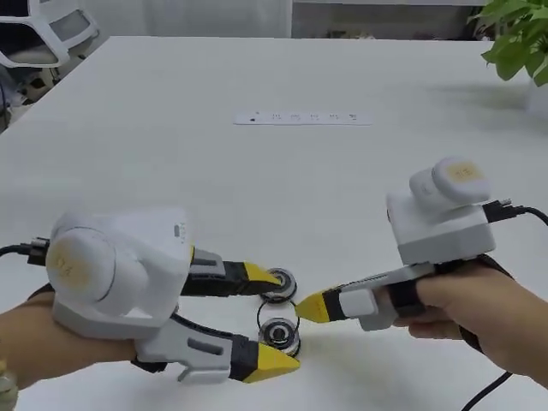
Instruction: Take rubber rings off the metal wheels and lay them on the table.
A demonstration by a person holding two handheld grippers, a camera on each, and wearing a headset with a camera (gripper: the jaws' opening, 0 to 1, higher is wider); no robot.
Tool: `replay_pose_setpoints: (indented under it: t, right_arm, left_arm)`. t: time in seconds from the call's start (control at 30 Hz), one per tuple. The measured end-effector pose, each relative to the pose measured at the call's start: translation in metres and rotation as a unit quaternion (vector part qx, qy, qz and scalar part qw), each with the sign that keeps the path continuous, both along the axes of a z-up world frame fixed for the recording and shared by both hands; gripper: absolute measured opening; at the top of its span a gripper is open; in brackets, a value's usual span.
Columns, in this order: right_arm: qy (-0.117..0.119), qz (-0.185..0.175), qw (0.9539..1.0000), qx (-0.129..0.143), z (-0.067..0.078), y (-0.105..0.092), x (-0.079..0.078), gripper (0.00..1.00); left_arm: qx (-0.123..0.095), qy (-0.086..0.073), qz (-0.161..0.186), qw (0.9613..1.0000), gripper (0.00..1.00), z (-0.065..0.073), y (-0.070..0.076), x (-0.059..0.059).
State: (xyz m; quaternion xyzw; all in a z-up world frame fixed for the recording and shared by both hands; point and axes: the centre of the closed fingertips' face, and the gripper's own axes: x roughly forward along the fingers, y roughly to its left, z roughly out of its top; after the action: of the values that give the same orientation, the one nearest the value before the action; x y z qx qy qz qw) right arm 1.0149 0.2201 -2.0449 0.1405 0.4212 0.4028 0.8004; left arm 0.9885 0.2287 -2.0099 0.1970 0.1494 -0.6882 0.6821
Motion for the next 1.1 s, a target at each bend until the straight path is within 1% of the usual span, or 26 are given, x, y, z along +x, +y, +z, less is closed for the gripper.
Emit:
replay_pose_setpoints:
  t: [0.1,0.13,0.23,0.3,0.37,0.4,0.47,0.63,0.67,0.73,0.77,0.87,0.97,1.1]
  right_arm:
    - [-0.006,0.001,1.0,-0.001,0.003,0.0,0.0,0.0]
    - [-0.008,0.001,1.0,-0.002,0.003,0.0,0.001,0.0]
    - [-0.013,0.004,0.9999,-0.005,0.004,0.0,0.001,0.0]
    - [-0.017,0.007,0.9998,-0.009,0.005,0.0,0.001,0.0]
    - [-0.02,0.009,0.9997,-0.012,0.005,0.0,0.0,0.0]
    - [-0.022,0.011,0.9996,-0.013,0.006,0.0,0.0,0.0]
    - [-0.025,0.012,0.9995,-0.014,0.007,0.0,0.001,0.0]
    - [-0.034,0.015,0.9992,-0.016,0.011,0.0,0.002,0.0]
    - [-0.037,0.015,0.9991,-0.016,0.011,0.0,0.003,0.0]
    - [-0.04,0.015,0.9989,-0.017,0.012,-0.001,0.003,0.0]
    - [-0.042,0.015,0.9988,-0.018,0.013,-0.001,0.003,0.0]
    - [-0.047,0.016,0.9986,-0.019,0.015,-0.001,0.005,0.0]
    - [-0.051,0.016,0.9984,-0.018,0.017,-0.001,0.006,0.0]
    - [-0.058,0.016,0.998,-0.018,0.021,-0.001,0.007,0.0]
  left_arm:
    - [-0.018,0.012,-0.001,0.9998,0.57,0.016,0.0,-0.001]
    - [-0.017,0.013,0.0,0.9998,0.59,0.018,0.001,-0.001]
    - [-0.008,-0.002,-0.003,1.0,0.64,0.023,0.005,0.0]
    - [-0.006,-0.003,-0.001,1.0,0.68,0.027,0.008,0.0]
    - [-0.004,-0.001,0.004,1.0,0.71,0.031,0.012,0.0]
    - [-0.004,-0.002,0.007,1.0,0.72,0.034,0.016,0.0]
    - [-0.004,-0.01,0.013,0.9999,0.73,0.041,0.023,0.0]
    - [-0.007,-0.019,0.038,0.9991,0.8,0.054,0.042,0.002]
    - [-0.007,-0.018,0.05,0.9986,0.8,0.057,0.048,0.004]
    - [-0.014,-0.007,0.066,0.9977,0.82,0.061,0.057,0.005]
    - [-0.016,-0.005,0.07,0.9974,0.84,0.062,0.059,0.005]
    - [-0.02,-0.01,0.089,0.9958,0.86,0.067,0.073,0.006]
    - [-0.019,-0.013,0.109,0.9937,0.86,0.068,0.086,0.007]
    - [-0.024,-0.011,0.137,0.9902,0.86,0.069,0.101,0.007]
